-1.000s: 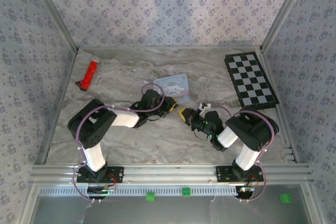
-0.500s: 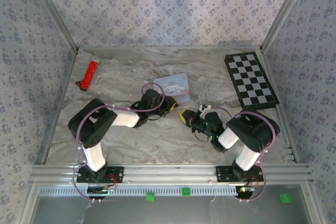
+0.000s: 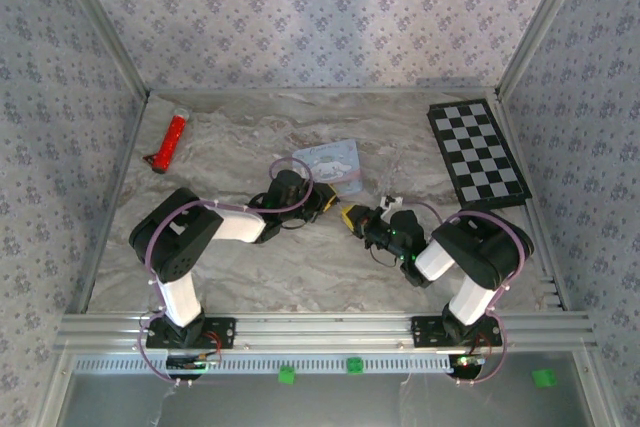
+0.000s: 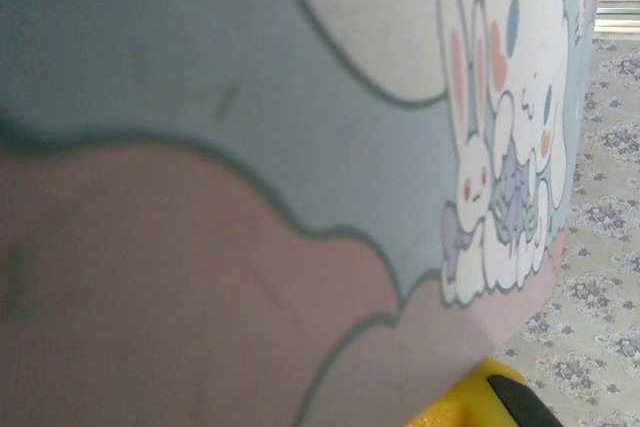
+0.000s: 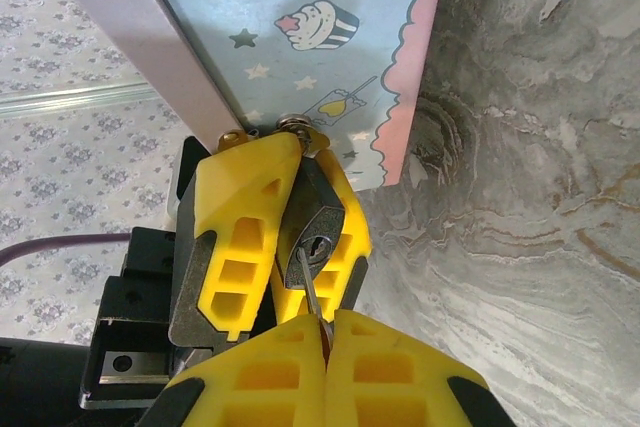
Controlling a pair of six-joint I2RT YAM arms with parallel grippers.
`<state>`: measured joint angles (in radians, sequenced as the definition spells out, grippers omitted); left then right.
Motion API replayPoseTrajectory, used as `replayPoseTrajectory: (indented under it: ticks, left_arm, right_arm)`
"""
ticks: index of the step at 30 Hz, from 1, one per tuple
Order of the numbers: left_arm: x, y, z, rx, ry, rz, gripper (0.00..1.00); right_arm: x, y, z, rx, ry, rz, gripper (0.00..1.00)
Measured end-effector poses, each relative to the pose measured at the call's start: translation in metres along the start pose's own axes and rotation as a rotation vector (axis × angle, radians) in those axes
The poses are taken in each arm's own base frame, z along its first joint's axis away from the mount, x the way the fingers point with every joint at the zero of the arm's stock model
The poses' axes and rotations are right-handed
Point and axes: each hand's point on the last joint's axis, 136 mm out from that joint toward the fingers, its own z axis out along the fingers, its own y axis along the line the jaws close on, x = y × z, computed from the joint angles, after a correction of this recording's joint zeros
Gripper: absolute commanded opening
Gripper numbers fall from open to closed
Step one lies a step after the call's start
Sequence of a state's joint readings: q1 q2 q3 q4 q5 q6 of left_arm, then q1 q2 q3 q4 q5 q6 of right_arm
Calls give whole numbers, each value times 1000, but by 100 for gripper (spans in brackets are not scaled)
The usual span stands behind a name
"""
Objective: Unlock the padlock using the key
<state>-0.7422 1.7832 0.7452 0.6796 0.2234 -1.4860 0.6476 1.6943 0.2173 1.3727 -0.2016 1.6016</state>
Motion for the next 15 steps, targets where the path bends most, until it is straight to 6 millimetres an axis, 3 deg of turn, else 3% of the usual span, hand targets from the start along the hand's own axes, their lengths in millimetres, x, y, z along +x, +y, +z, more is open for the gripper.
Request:
replayPoseTrajectory:
  ticks: [15]
  left_arm:
    - [1,0,0,-2,1,1,5]
  right_arm:
    - [0,-5,2,14,3,3,0]
